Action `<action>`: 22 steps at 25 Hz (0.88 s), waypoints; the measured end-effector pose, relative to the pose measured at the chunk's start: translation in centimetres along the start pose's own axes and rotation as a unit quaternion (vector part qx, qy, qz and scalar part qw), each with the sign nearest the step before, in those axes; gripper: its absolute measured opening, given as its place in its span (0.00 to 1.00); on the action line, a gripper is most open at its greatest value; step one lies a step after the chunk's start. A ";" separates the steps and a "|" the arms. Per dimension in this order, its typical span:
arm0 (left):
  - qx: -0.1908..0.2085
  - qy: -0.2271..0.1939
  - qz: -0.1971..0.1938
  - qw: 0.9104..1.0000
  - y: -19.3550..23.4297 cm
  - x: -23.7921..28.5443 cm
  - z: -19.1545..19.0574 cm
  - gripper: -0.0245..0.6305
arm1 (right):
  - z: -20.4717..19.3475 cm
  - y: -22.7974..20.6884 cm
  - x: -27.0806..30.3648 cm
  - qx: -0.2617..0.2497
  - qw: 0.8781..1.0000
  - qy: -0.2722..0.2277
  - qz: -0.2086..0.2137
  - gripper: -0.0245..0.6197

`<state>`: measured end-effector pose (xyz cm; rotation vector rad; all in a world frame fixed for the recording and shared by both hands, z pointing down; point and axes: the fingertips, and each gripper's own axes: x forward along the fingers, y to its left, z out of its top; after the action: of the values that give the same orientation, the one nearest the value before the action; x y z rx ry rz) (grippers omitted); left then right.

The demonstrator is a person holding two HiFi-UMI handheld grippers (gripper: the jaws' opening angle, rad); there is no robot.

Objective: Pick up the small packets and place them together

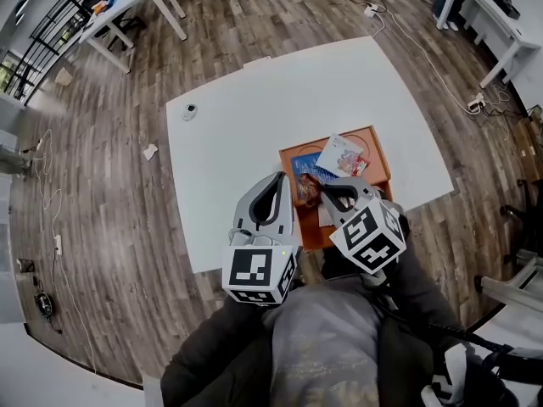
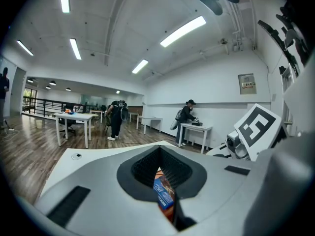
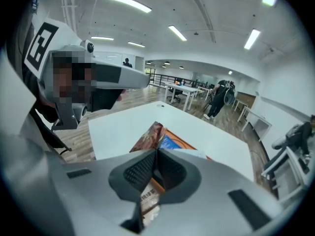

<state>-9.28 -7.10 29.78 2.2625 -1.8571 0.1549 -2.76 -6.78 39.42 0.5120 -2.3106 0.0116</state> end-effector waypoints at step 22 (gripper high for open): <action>-0.023 0.034 0.060 0.997 4.7 1.9 -0.9 0.04 | 1.1 -4.1 5.6 0.004 0.999 0.038 0.007 0.33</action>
<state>-13.47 -9.61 31.53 2.0896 -1.9424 0.2035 -5.49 -12.76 41.86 0.4909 -2.2405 0.0452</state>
